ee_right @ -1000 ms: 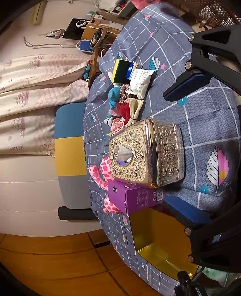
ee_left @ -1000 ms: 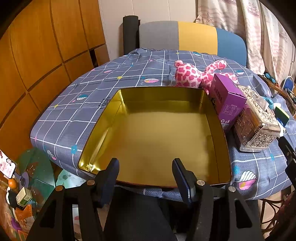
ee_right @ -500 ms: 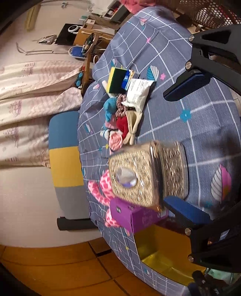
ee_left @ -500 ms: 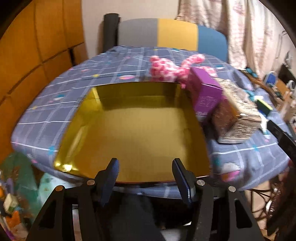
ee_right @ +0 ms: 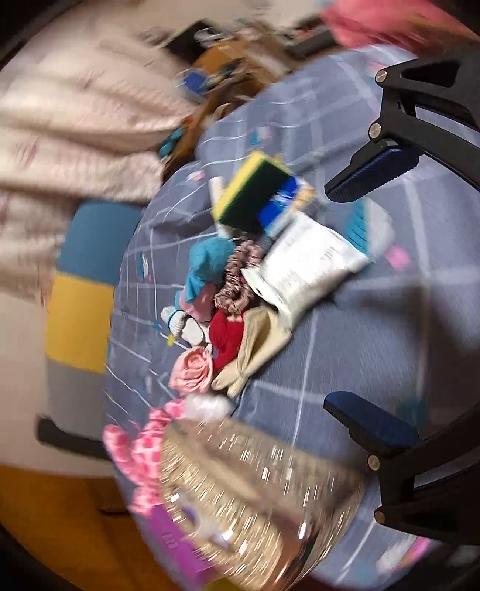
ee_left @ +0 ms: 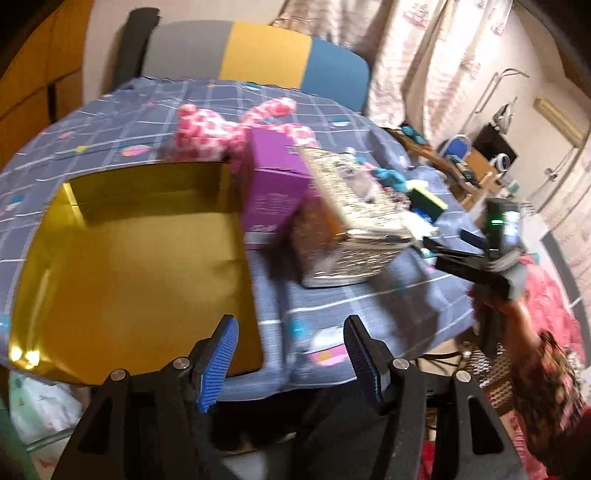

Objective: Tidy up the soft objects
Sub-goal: 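Reach the right tool into the pile and grasp the white packet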

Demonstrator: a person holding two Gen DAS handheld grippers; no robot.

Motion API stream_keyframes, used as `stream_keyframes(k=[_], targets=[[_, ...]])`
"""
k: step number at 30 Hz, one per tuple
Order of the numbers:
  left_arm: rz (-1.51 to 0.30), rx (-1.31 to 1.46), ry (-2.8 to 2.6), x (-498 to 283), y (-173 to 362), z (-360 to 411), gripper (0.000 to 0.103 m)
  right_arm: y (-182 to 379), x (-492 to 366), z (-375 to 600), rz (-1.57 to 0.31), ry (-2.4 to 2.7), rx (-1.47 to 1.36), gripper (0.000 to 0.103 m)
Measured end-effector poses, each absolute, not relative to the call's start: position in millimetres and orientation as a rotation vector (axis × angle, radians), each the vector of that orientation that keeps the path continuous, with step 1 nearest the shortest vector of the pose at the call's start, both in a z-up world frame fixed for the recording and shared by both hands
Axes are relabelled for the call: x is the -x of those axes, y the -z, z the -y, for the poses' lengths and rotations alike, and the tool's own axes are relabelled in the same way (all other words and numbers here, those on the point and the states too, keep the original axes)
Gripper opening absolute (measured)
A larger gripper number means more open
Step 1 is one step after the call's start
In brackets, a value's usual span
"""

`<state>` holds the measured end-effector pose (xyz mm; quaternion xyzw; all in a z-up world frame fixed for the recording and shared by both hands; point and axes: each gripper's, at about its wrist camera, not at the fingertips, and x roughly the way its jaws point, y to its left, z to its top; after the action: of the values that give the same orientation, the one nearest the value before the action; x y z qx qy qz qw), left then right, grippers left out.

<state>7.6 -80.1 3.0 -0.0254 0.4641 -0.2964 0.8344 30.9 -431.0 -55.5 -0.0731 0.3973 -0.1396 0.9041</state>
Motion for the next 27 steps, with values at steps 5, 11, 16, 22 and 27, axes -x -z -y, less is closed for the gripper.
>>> stream_keyframes(k=[5,11,16,22,27], targets=[[-1.017,0.074,0.695,-10.7,-6.9,105.2,0.06,75.4,-68.9,465.6,-0.95,0.17,0.247,0.103],[-1.03,0.043,0.705,-13.4,-10.6,124.3,0.06,98.7,-91.9,486.7,-1.043,0.092,0.272,0.102],[-1.038,0.006,0.725,-15.4,-9.9,143.3,0.06,110.7,-97.2,498.8,-1.066,0.063,0.174,0.082],[-1.039,-0.026,0.779,-16.6,-13.1,175.6,0.06,102.6,-87.7,509.0,-1.035,0.079,0.044,0.065],[-1.035,-0.063,0.845,-13.9,-18.5,221.9,0.06,86.2,-55.2,526.5,-1.015,0.092,-0.071,0.064]])
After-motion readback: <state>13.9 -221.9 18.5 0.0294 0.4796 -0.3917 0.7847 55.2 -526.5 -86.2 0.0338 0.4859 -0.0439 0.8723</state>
